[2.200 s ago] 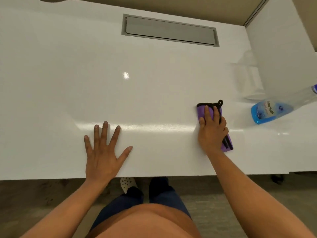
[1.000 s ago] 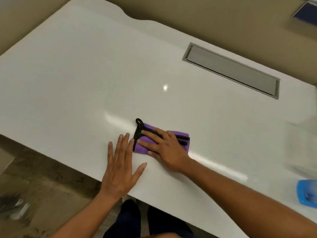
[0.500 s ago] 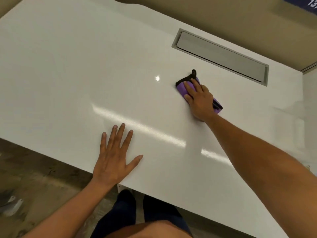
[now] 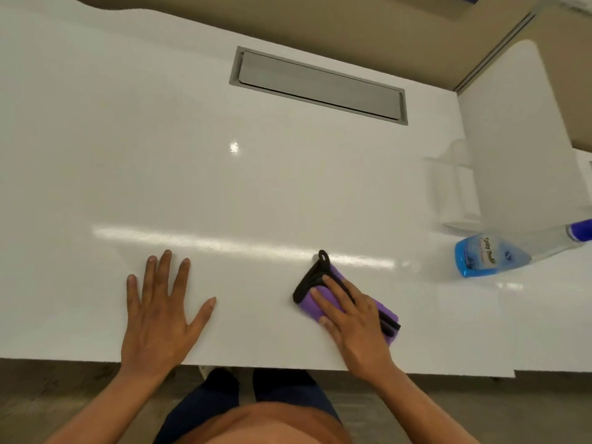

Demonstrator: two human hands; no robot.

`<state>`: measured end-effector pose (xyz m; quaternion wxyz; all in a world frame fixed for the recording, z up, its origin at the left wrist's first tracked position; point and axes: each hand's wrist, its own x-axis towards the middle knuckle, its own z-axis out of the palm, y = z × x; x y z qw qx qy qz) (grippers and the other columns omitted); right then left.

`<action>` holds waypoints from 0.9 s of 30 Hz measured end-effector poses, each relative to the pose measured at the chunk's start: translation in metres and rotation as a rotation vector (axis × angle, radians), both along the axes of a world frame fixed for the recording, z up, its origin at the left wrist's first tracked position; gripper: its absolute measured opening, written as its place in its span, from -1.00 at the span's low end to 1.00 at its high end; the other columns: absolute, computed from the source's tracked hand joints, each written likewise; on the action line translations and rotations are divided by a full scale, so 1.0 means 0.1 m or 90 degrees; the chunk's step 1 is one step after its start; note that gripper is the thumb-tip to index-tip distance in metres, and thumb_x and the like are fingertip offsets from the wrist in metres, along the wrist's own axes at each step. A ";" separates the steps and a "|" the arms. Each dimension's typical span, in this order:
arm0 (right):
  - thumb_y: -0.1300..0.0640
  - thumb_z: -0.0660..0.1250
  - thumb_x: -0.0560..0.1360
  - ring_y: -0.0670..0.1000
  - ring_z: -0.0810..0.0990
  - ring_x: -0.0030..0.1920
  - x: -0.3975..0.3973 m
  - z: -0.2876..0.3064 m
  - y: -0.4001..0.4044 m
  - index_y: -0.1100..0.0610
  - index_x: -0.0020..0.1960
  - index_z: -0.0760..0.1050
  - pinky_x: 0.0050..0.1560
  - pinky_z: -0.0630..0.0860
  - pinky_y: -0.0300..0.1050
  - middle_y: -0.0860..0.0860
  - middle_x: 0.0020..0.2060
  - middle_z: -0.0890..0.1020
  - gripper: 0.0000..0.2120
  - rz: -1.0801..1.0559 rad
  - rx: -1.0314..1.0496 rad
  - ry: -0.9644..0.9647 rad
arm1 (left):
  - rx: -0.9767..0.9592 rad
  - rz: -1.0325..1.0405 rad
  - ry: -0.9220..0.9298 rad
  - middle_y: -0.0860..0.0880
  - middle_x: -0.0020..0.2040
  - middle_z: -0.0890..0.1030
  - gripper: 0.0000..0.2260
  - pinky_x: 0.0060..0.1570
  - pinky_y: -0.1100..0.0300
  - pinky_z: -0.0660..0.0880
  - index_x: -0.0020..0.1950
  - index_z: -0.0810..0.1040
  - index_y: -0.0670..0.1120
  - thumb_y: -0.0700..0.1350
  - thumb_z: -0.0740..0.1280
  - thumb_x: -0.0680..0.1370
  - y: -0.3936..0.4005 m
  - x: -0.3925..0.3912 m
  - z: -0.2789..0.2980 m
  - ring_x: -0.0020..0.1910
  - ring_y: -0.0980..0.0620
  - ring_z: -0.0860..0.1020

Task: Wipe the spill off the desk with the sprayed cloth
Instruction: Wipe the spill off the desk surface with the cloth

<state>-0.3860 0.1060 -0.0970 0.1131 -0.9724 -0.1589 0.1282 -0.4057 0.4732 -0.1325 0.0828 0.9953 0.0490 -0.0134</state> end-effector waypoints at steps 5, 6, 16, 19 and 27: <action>-0.11 0.03 0.69 0.19 0.35 0.51 0.90 0.01 -0.68 -0.14 0.64 0.22 0.42 0.34 0.21 -0.01 0.65 0.24 -0.48 -0.211 -0.074 -0.064 | 0.007 0.001 0.001 -0.22 0.78 0.10 -0.17 0.69 -0.38 0.00 0.75 0.21 -0.14 0.40 0.03 0.64 -0.01 0.02 0.01 0.77 -0.24 0.02; -0.12 0.03 0.68 0.23 0.35 0.49 1.18 0.01 -0.71 -0.14 0.64 0.22 0.38 0.35 0.24 -0.01 0.65 0.24 -0.47 -0.253 -0.080 -0.068 | 0.004 0.001 0.000 -0.22 0.78 0.09 -0.17 0.69 -0.37 -0.01 0.75 0.20 -0.13 0.40 0.03 0.65 -0.02 0.03 0.01 0.78 -0.23 0.00; -0.12 0.05 0.72 0.28 0.25 0.54 2.64 -0.07 0.64 -0.14 0.66 0.13 0.44 0.25 0.30 0.00 0.68 0.16 -0.49 -0.141 -0.044 -0.080 | 0.013 0.011 -0.004 -0.16 0.80 0.01 -0.17 0.71 -0.33 -0.01 0.78 0.12 -0.07 0.43 0.02 0.66 -0.02 0.02 -0.02 0.79 -0.17 -0.06; -0.15 0.04 0.72 0.25 0.22 0.56 2.22 -0.07 1.16 -0.15 0.66 0.14 0.44 0.24 0.26 -0.02 0.68 0.15 -0.49 -0.020 -0.033 -0.076 | 0.000 0.014 -0.009 -0.15 0.81 -0.02 -0.18 0.72 -0.31 -0.03 0.79 0.08 -0.05 0.42 0.01 0.67 -0.01 0.01 -0.02 0.79 -0.15 -0.07; -0.14 0.10 0.71 0.18 0.16 0.63 0.76 -0.05 1.53 -0.21 0.65 0.11 0.53 0.22 0.25 -0.08 0.68 0.14 -0.48 0.164 0.015 -0.033 | -0.052 0.011 -0.020 -0.14 0.81 -0.04 -0.25 0.71 -0.32 0.03 0.79 0.02 -0.04 0.37 -0.05 0.71 0.02 -0.01 -0.01 0.79 -0.15 -0.07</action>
